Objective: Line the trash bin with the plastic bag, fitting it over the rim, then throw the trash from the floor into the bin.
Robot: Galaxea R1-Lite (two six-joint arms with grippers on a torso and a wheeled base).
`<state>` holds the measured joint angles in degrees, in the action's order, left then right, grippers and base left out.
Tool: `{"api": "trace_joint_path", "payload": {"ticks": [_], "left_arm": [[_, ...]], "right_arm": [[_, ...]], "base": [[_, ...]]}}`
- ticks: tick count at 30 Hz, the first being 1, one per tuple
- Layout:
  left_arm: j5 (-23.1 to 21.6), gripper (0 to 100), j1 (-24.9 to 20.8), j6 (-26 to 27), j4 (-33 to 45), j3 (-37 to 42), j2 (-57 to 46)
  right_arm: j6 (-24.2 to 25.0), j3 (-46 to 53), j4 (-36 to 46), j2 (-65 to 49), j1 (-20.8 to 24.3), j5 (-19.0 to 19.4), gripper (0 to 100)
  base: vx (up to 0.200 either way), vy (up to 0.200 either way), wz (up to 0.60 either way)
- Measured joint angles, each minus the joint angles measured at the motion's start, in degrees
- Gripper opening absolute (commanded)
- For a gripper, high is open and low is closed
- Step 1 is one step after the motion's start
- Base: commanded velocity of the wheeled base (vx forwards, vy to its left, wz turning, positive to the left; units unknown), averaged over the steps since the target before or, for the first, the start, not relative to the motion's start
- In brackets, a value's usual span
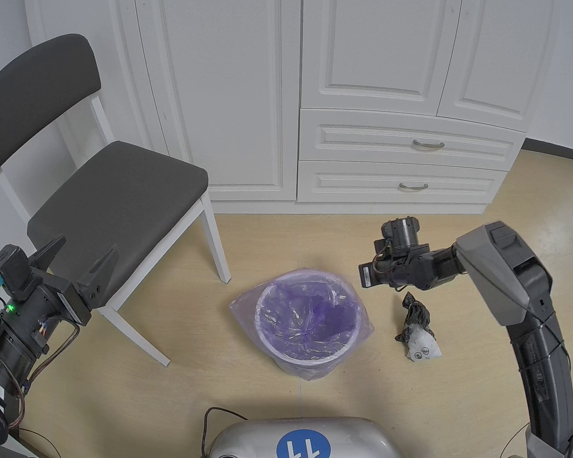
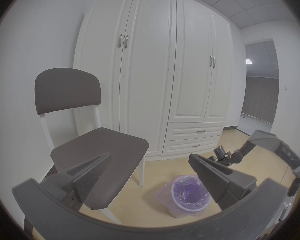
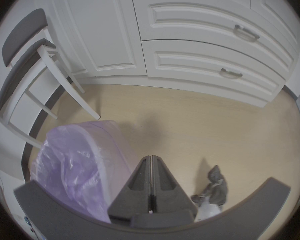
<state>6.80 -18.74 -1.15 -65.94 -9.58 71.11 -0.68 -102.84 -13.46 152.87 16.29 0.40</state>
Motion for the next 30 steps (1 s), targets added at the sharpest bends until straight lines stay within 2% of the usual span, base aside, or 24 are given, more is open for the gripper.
{"api": "trace_joint_path", "payload": {"ticks": [4,8,9,15,19,22,30], "left_arm": [[0.0,100,0.2,0.3,-0.3,-0.1,0.4],[0.0,100,0.3,0.7,-0.4,0.0,0.6],[0.0,100,0.3,0.8,-0.4,0.0,0.7],[0.0,100,0.2,1.2,-0.5,0.2,1.2],[0.1,100,0.2,1.6,-0.5,0.4,2.4],[0.1,100,0.2,1.8,-0.6,0.7,3.4],[0.1,100,0.4,1.7,-0.7,1.2,4.7]], "right_arm": [[-7.8,2.4,2.8,-3.8,-4.0,0.5,0],[-10.7,1.1,4.1,-4.0,-7.1,1.3,0],[-11.1,0.0,4.4,-3.3,-7.7,1.5,100],[-13.0,-7.5,8.4,5.0,-11.9,2.8,100],[-13.8,-10.3,12.9,9.6,-14.4,6.3,100],[-14.0,-11.2,12.5,12.2,-16.2,7.5,100],[-15.2,-11.7,7.5,17.5,-17.8,7.5,100]], "base": [[0.000,0.000,0.00],[0.000,0.000,0.00],[0.000,0.000,0.00],[0.000,0.000,0.00],[0.000,0.000,0.00],[0.000,0.000,0.00],[0.000,0.000,0.00]]}}
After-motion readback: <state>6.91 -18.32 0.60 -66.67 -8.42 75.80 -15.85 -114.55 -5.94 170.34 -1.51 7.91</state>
